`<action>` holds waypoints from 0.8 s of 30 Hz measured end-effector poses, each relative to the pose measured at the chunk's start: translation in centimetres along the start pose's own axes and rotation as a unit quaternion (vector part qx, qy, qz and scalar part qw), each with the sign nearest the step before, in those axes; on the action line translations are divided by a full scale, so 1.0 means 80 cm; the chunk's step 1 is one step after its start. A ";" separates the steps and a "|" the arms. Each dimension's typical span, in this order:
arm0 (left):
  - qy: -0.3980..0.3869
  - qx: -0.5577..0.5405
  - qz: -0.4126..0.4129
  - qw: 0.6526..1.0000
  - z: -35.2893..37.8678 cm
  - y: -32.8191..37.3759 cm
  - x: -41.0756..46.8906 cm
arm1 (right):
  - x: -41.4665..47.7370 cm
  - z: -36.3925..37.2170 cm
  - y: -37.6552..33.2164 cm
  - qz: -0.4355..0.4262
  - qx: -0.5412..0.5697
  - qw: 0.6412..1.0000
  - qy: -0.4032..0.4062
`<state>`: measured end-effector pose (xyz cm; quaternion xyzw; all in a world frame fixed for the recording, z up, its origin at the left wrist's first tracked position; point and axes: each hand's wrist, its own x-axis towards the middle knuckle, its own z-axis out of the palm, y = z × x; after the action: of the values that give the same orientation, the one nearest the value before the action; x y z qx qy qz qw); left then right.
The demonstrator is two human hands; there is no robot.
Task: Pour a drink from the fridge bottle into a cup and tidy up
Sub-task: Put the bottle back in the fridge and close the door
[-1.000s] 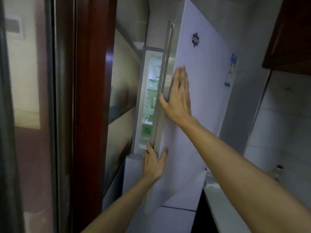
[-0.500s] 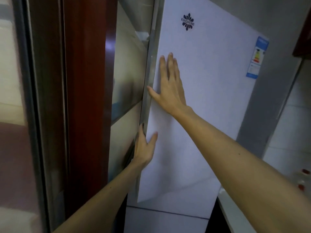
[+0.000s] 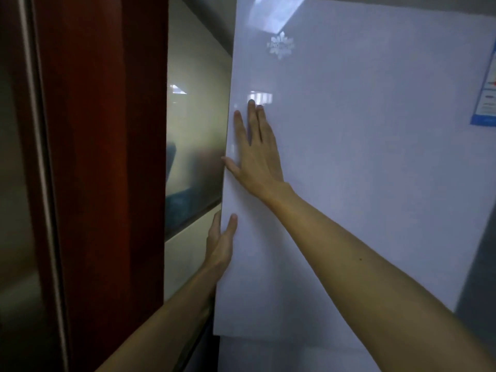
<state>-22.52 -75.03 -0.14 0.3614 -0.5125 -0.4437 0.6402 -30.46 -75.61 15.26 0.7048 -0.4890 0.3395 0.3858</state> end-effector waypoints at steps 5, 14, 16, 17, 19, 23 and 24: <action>0.014 0.000 0.017 1.000 0.016 -0.015 0.036 | 0.015 0.039 0.015 0.003 -0.025 1.000 -0.001; 0.007 0.000 -0.004 1.000 0.037 -0.043 0.111 | 0.038 0.103 0.050 0.011 -0.088 0.996 -0.011; 0.014 0.002 -0.003 1.000 0.042 -0.049 0.120 | 0.041 0.112 0.055 0.015 -0.095 0.995 -0.008; 0.017 0.004 -0.002 1.000 0.044 -0.051 0.123 | 0.042 0.115 0.057 0.014 -0.098 0.995 -0.006; 0.024 0.007 0.004 1.000 0.046 -0.055 0.126 | 0.043 0.121 0.060 0.009 -0.102 0.995 0.002; 0.023 0.006 0.007 1.000 0.046 -0.057 0.127 | 0.043 0.128 0.061 0.005 -0.101 0.995 0.016; 0.022 0.005 0.010 1.000 0.045 -0.058 0.126 | 0.043 0.129 0.061 0.008 -0.100 0.995 0.015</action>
<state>-26.13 -86.15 -0.23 0.3693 -0.5041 -0.4263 0.6541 -33.06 -87.22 14.37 0.6538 -0.5201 0.3025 0.4589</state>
